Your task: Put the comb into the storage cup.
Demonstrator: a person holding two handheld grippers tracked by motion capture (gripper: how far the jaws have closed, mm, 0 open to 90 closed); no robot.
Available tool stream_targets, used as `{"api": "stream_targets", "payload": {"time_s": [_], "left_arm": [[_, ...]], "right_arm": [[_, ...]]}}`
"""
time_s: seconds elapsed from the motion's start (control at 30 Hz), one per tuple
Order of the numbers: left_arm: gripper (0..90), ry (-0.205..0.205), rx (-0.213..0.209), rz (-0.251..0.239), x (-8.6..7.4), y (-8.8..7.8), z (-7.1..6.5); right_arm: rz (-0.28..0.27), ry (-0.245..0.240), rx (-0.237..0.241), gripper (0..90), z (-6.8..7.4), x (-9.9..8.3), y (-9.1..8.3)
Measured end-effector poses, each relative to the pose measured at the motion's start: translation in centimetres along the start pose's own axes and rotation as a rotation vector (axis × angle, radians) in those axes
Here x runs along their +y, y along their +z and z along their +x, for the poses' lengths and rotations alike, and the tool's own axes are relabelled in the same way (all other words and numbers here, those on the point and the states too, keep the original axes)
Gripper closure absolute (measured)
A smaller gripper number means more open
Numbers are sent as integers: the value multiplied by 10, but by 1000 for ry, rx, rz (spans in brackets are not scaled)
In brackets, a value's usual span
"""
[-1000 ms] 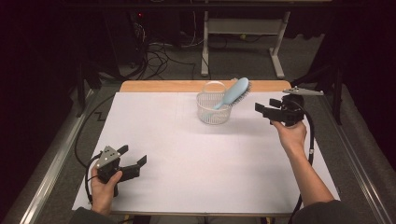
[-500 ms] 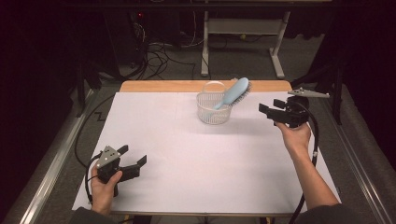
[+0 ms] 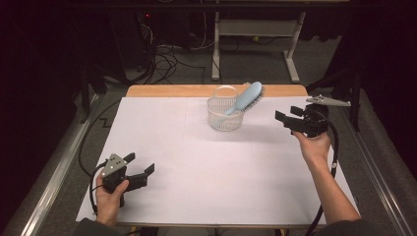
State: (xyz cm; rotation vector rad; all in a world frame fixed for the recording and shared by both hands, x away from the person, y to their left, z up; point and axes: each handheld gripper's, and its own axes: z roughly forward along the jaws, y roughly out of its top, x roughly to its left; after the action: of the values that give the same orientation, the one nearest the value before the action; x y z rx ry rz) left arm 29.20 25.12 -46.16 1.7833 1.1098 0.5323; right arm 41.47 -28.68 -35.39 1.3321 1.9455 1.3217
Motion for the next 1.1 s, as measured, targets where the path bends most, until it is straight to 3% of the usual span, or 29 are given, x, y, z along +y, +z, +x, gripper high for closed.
{"api": "stream_targets", "payload": {"time_s": [1.1], "left_arm": [[159, -4, -1, -3, 0, -1, 0]], "right_arm": [[-24, 9, -17, 255, -6, -12, -18]]}}
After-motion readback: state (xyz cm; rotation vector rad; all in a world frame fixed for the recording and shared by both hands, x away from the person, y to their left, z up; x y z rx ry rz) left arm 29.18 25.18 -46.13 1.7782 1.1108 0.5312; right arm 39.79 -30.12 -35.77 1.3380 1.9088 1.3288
